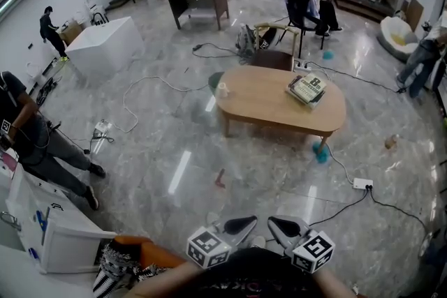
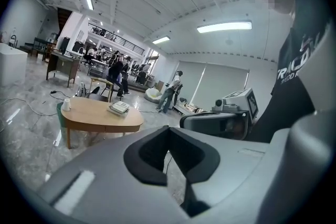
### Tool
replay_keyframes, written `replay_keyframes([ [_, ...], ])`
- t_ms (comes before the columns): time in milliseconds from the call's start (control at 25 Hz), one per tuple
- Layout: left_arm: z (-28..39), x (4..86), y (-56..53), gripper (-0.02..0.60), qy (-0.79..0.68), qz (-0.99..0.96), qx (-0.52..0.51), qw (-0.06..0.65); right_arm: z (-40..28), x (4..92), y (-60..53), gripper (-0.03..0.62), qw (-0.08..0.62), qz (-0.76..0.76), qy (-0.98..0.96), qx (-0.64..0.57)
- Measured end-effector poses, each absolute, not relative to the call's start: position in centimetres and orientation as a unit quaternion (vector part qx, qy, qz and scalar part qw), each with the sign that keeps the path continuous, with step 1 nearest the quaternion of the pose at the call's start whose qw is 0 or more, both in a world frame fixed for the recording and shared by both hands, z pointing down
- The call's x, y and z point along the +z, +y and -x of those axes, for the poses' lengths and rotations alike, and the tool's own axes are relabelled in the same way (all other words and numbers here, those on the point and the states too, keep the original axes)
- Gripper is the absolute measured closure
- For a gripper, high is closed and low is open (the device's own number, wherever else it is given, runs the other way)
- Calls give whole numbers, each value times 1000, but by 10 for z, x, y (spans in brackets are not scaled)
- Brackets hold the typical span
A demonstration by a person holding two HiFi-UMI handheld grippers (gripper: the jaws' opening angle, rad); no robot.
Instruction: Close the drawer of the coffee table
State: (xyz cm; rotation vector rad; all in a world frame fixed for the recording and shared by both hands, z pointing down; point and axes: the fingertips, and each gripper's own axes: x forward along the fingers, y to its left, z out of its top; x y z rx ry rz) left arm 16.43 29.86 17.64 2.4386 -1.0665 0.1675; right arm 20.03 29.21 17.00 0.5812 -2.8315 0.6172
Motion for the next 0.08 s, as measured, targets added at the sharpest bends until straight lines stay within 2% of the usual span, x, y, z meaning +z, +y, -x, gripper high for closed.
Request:
replay_keyframes([
  [80,-161,178,299,577,-390,-888,60,236,-197,169,293,592,86,-194,-954,209],
])
